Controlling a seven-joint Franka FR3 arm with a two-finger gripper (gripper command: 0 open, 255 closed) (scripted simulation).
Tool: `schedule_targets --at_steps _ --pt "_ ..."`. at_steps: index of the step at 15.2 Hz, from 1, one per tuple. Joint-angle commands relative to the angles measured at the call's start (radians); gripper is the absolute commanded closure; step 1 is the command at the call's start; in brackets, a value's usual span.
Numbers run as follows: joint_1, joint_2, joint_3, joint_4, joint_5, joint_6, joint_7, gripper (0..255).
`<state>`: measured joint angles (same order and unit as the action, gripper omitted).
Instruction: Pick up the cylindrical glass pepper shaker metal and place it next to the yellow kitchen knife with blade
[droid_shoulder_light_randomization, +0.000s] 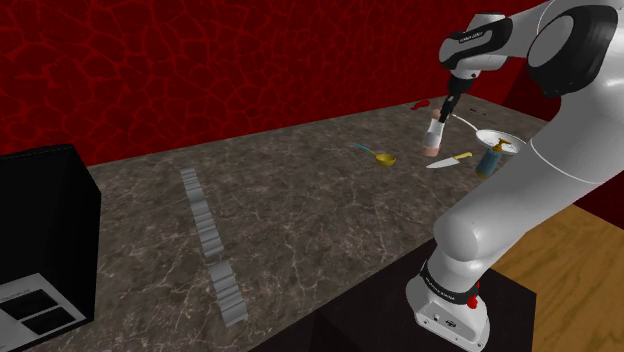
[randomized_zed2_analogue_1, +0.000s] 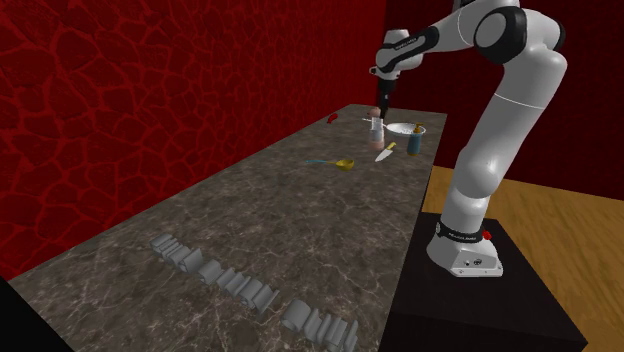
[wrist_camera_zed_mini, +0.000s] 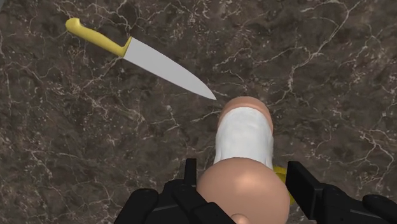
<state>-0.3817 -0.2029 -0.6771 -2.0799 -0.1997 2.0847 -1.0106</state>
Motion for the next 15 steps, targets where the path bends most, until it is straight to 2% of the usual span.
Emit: schedule_targets --at_steps 1,15 --pt "-0.001 0.009 -0.006 -0.020 0.003 0.028 -0.004 255" --pt "0.001 0.085 -0.038 -0.149 0.041 0.222 -0.027 255"
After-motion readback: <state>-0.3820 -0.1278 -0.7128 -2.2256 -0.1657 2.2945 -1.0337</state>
